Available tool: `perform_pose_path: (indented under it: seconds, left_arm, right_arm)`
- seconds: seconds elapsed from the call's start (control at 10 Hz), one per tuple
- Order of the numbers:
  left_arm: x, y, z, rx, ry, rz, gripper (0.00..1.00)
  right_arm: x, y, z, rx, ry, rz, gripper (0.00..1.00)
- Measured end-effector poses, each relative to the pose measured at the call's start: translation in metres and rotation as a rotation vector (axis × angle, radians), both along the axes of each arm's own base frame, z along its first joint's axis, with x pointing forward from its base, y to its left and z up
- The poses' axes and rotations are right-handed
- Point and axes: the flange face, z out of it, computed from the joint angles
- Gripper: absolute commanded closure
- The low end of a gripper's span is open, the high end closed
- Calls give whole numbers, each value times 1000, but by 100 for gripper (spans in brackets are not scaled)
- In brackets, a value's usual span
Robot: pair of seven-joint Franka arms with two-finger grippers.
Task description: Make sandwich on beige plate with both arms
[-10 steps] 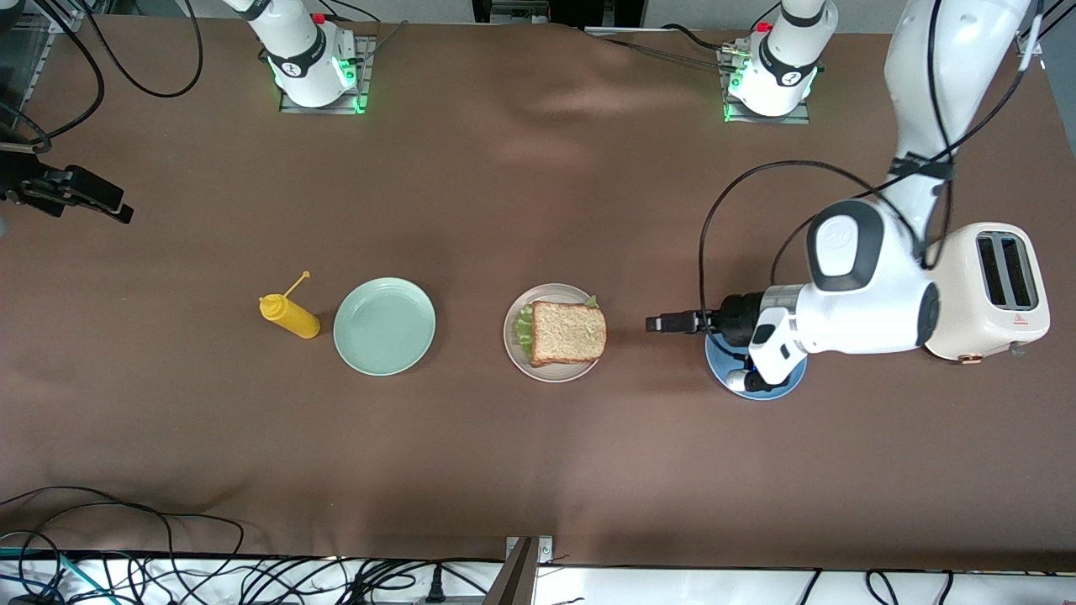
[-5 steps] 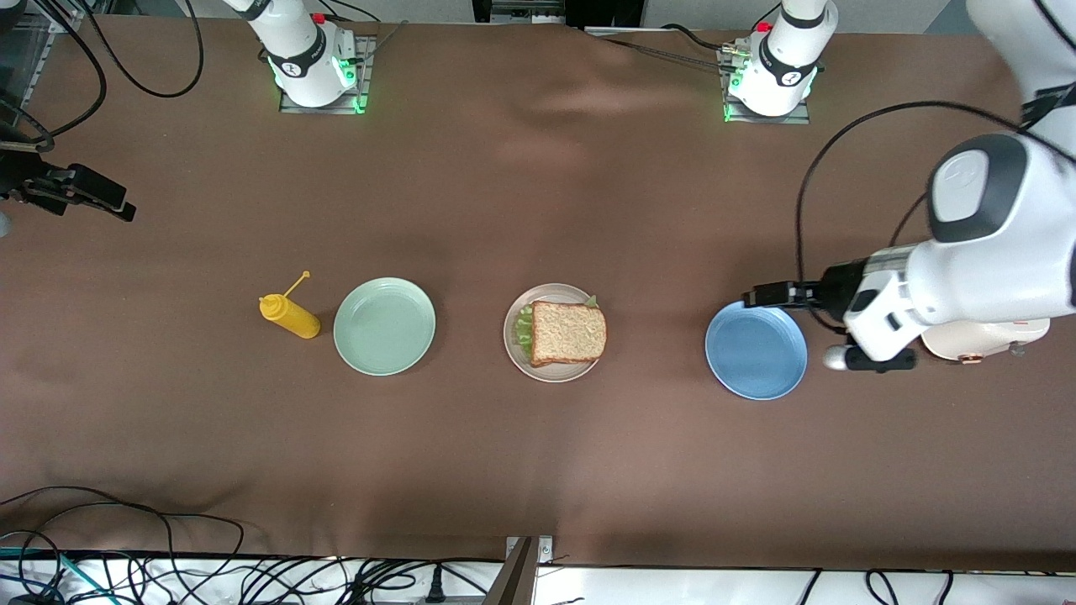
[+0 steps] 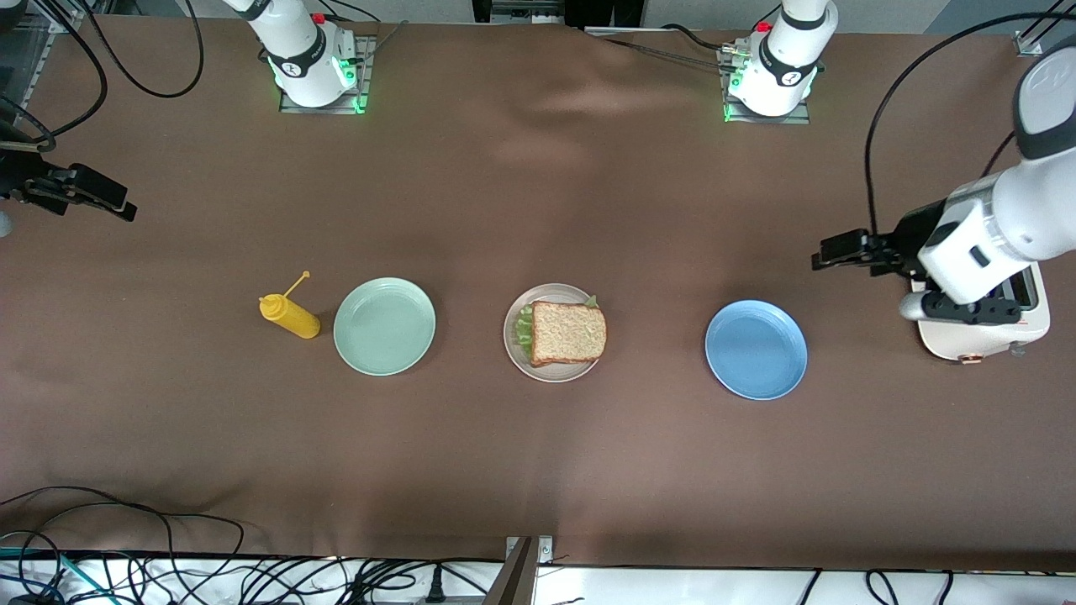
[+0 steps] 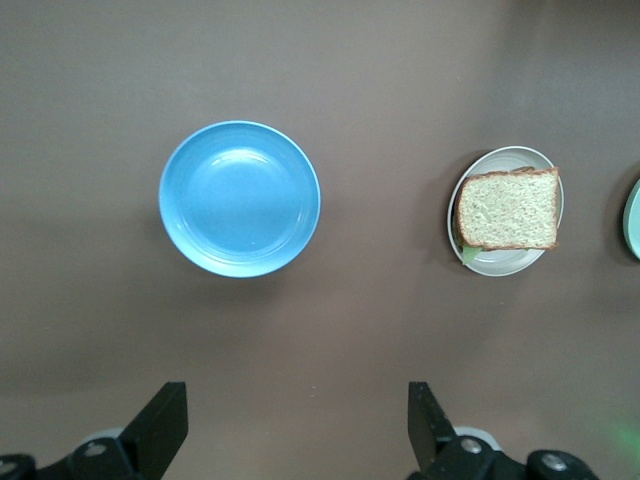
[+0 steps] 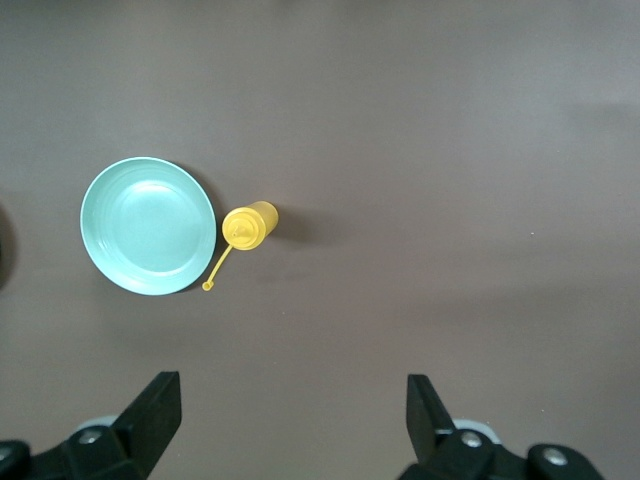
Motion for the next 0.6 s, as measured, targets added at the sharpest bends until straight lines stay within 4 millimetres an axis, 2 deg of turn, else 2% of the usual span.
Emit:
perform_pose_path:
  seconds: [0.2,0.3,0.4,0.6]
  left_arm:
    - [-16,23,25,27,-16,-18,1]
    - [-23,36,31,38,-12,-21,1]
    - [-30,43,35,51,0,-18,1]
    - [-42,45,48,62,5,-16,1]
  right_arm:
    - [0,0,0,0,0,0,0]
    - [0,0,0,0,0,0,0]
    - [0,0,0,0,0,0,0]
    - [0,0,0,0,0,0,0]
